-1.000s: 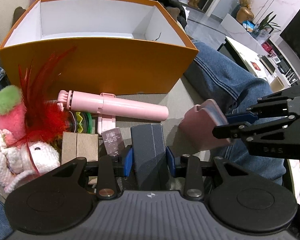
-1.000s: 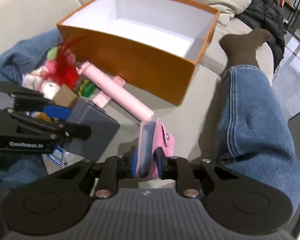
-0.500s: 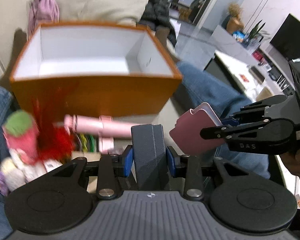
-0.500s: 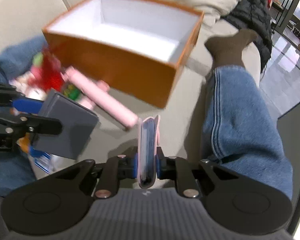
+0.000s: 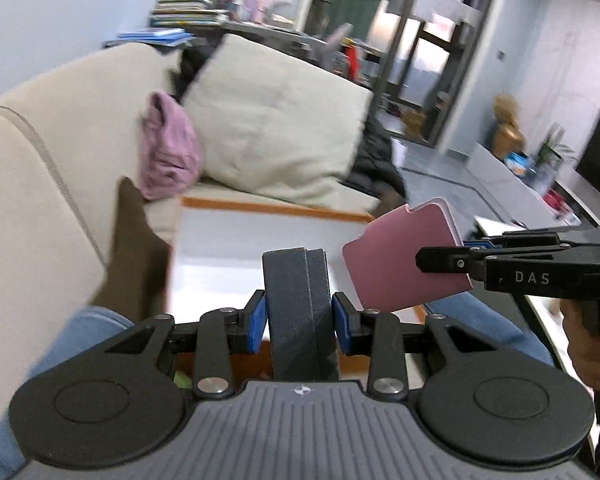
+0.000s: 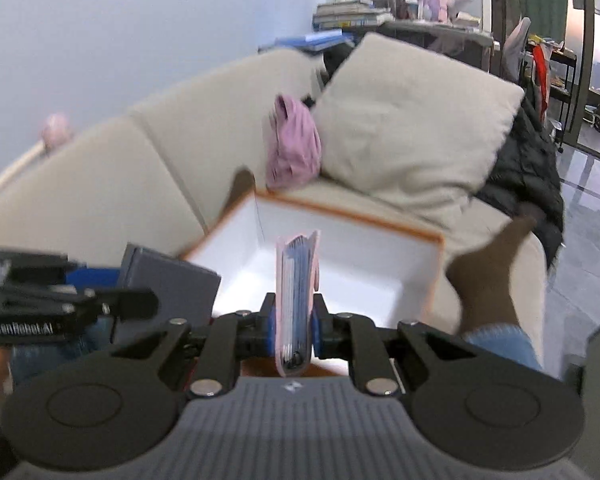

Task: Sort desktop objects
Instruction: 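Carry the pink wallet and grey case into the shoebox with both grippers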

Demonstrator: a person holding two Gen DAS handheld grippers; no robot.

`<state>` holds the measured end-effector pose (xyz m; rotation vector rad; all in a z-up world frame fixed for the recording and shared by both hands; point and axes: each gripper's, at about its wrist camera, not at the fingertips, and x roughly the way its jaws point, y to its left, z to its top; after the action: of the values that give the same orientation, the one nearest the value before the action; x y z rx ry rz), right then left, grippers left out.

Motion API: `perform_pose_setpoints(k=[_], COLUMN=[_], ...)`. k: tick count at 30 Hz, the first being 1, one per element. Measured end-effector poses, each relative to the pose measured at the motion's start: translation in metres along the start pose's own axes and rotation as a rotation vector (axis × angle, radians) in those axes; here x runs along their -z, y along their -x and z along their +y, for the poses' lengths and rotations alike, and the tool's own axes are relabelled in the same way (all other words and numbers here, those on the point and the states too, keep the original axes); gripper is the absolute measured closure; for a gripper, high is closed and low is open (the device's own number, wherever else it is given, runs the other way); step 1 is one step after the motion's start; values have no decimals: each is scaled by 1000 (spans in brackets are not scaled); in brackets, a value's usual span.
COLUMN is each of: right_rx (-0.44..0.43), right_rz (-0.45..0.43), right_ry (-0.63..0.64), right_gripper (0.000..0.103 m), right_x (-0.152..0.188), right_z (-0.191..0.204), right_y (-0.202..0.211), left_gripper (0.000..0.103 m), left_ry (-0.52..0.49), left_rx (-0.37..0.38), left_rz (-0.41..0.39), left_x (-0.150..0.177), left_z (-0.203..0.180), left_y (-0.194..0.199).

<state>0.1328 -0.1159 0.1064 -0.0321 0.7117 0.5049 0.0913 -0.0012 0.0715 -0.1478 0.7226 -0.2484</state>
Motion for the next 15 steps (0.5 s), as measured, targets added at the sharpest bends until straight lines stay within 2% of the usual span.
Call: perform_pose_setpoints(k=[5, 15], right_rx=[-26, -42], right_rz=[11, 181], right_ry=[-42, -161], right_gripper=[86, 86], right_x=[-22, -24], right_z=[8, -7], right_y=[-49, -147], left_gripper=[63, 63], left_ry=[-3, -23], left_rx=[-53, -79], left_rz=[9, 136], left_x=[-20, -22], left_z=[25, 69], left_y=[-26, -80])
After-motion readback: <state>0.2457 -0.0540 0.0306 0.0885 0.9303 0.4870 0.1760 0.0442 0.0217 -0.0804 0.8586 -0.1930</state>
